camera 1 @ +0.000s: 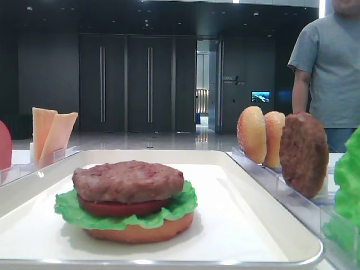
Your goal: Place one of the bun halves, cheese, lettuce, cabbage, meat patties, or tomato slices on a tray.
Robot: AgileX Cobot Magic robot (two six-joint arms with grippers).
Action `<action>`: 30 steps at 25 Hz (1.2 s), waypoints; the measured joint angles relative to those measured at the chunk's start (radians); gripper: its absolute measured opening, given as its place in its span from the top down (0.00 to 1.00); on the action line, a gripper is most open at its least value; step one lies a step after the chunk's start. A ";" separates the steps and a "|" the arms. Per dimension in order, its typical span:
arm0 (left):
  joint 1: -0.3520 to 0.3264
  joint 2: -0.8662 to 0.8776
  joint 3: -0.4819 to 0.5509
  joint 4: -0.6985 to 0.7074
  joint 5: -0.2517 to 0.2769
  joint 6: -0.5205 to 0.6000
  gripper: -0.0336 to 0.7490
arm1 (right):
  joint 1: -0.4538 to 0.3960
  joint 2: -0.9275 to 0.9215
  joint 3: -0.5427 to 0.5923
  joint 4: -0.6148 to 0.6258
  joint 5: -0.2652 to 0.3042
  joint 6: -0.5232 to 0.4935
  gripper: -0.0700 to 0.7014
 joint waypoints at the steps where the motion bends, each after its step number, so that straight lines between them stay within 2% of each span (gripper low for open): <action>1: 0.000 0.000 0.000 0.000 0.000 0.000 0.22 | 0.000 -0.020 0.005 0.000 0.000 -0.001 0.16; 15: 0.000 0.000 0.000 0.000 0.000 0.000 0.22 | 0.000 -0.229 0.008 -0.003 0.001 -0.024 0.16; 30: 0.000 0.000 0.000 0.000 0.000 -0.006 0.22 | 0.000 -0.335 0.026 -0.057 0.051 -0.046 0.16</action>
